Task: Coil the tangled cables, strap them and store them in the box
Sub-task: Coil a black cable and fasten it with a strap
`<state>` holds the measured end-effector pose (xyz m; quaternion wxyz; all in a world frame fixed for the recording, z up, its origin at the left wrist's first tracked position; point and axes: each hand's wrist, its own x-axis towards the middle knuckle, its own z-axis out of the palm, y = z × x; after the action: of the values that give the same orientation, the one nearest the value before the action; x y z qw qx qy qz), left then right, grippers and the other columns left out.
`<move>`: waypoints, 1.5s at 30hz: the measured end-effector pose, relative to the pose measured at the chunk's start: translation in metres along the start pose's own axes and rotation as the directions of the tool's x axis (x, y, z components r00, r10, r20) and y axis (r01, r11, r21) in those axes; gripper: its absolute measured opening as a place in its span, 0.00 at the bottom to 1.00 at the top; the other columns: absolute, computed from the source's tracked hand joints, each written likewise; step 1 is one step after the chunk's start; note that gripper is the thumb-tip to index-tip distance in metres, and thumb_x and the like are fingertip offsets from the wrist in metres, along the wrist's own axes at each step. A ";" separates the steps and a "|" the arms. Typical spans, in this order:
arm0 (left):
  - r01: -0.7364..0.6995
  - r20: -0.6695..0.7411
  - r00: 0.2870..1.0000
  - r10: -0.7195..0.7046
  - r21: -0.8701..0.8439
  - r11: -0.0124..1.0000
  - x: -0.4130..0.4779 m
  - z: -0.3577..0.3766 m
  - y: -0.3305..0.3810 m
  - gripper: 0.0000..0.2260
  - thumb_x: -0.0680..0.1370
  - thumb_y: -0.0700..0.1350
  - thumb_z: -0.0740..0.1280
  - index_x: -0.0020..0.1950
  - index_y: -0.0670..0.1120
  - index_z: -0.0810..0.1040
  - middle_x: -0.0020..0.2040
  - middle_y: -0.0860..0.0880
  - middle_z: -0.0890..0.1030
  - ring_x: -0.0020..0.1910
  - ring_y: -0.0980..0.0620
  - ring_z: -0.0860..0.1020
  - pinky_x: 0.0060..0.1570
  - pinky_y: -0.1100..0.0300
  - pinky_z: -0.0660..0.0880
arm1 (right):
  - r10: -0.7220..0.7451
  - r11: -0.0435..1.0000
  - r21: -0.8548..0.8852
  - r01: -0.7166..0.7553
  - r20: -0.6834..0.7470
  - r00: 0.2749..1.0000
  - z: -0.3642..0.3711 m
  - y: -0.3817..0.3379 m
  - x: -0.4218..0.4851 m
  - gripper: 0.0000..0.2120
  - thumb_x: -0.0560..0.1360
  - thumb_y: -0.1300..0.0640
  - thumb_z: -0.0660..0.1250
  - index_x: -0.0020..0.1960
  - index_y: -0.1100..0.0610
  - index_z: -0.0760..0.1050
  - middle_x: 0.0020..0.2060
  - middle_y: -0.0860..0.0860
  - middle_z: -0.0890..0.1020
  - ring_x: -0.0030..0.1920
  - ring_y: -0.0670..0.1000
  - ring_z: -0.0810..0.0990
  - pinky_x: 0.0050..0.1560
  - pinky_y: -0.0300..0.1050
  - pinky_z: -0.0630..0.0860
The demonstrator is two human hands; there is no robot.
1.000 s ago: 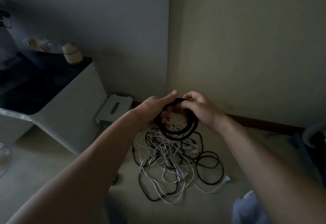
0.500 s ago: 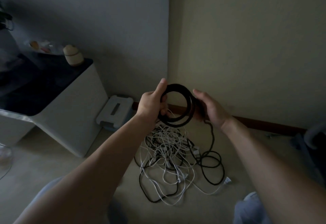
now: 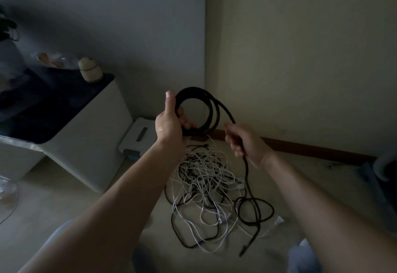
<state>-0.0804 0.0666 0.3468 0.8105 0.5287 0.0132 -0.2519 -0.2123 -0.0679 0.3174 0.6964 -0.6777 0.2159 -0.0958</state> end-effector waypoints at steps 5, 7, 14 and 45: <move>0.049 -0.108 0.992 -0.061 -0.109 0.993 0.000 0.004 -0.010 0.30 0.78 0.65 0.65 0.20 0.50 0.71 0.23 0.50 0.68 0.21 0.51 0.71 0.31 0.56 0.77 | -0.040 0.985 0.160 0.061 -0.131 0.991 0.025 -0.017 -0.001 0.29 0.64 0.32 0.72 0.47 0.53 0.66 0.35 0.45 0.70 0.29 0.44 0.67 0.27 0.38 0.64; 0.098 -0.137 0.983 -0.119 -0.153 0.983 -0.004 0.006 -0.017 0.30 0.78 0.65 0.65 0.21 0.49 0.73 0.23 0.50 0.71 0.21 0.50 0.73 0.32 0.55 0.78 | 0.042 0.993 0.118 -0.025 -0.143 0.989 0.042 -0.018 -0.004 0.42 0.58 0.27 0.74 0.54 0.59 0.70 0.46 0.50 0.76 0.40 0.49 0.75 0.38 0.46 0.73; 0.166 -0.122 0.973 -0.195 -0.214 0.963 -0.018 0.018 -0.036 0.26 0.80 0.64 0.62 0.33 0.44 0.71 0.27 0.47 0.74 0.27 0.48 0.76 0.46 0.46 0.82 | 0.104 0.990 0.122 -0.071 -0.285 0.953 0.056 -0.023 -0.003 0.19 0.75 0.43 0.71 0.54 0.58 0.83 0.49 0.55 0.86 0.53 0.56 0.84 0.62 0.60 0.78; -0.351 0.398 0.917 0.028 0.771 0.531 -0.012 -0.004 0.018 0.03 0.74 0.44 0.74 0.41 0.45 0.84 0.27 0.52 0.81 0.20 0.58 0.76 0.21 0.66 0.70 | -0.094 0.950 -0.282 0.134 0.153 0.984 -0.002 -0.030 -0.001 0.22 0.63 0.34 0.74 0.44 0.50 0.77 0.29 0.42 0.77 0.27 0.41 0.75 0.27 0.33 0.68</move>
<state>-0.0828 0.0805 0.3637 0.4761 0.7941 -0.3048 -0.2233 -0.2094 -0.0713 0.3475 0.5956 -0.7890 0.1397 -0.0562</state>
